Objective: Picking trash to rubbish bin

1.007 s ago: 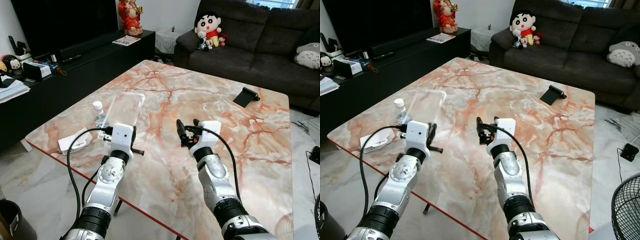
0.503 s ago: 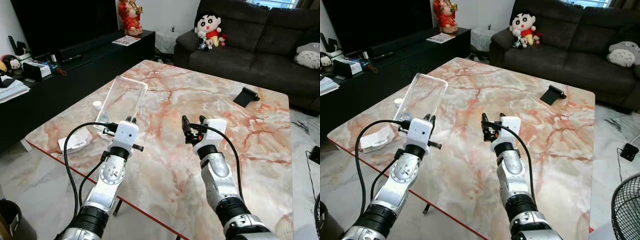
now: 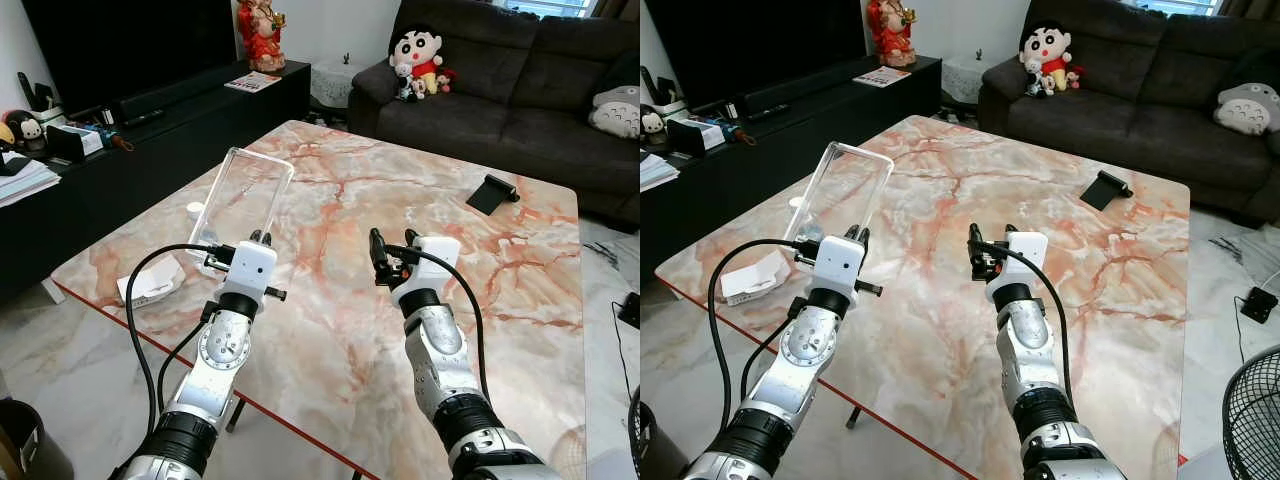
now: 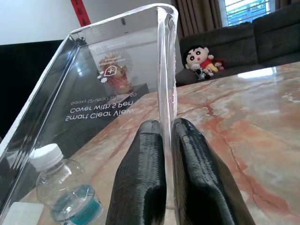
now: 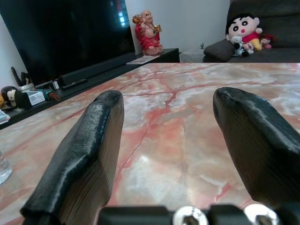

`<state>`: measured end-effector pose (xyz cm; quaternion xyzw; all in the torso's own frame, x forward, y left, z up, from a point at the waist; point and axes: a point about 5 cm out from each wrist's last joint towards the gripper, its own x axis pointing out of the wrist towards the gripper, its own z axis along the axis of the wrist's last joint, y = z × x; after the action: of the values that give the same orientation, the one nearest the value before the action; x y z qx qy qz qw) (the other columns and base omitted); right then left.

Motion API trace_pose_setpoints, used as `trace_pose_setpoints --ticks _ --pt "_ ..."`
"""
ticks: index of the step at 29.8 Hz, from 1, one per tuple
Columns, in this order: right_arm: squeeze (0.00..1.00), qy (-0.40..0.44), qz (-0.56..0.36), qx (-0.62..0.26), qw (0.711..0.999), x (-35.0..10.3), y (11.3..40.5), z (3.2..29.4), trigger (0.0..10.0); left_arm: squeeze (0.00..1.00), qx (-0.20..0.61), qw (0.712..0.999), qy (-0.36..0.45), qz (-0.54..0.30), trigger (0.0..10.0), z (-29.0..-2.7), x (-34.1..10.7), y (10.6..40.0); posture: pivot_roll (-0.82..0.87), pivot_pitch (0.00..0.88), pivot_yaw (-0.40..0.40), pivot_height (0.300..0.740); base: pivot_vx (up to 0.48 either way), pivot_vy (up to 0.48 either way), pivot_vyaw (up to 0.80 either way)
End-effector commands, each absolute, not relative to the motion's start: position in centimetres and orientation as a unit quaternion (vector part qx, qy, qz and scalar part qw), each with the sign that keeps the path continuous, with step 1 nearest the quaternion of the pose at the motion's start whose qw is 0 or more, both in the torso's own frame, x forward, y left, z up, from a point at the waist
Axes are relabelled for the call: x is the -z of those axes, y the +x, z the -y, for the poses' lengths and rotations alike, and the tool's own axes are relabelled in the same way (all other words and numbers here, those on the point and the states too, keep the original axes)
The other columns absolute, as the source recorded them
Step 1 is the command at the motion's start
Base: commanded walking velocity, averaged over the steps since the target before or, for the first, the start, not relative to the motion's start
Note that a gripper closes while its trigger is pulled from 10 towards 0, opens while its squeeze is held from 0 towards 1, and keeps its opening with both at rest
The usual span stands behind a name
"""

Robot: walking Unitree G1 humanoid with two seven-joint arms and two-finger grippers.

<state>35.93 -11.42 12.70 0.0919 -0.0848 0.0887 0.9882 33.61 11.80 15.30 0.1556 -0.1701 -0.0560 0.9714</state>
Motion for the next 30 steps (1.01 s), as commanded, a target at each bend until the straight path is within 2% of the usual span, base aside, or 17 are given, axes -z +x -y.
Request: trace_pose_setpoints --ticks 1,30 --pt "0.0 0.094 0.097 -0.088 0.987 -13.39 36.18 11.36 10.0 0.0 0.055 0.97 0.154 0.178 10.0 -11.65 -15.56 33.66 0.0 0.0 -0.045 0.74 -0.24 0.0 0.0" --pt "0.0 0.091 0.088 -0.089 0.988 -12.94 36.07 11.53 10.0 0.0 0.051 0.973 0.145 0.173 10.0 -11.61 -15.42 33.67 0.0 0.001 -0.049 0.74 -0.285 0.0 0.0"
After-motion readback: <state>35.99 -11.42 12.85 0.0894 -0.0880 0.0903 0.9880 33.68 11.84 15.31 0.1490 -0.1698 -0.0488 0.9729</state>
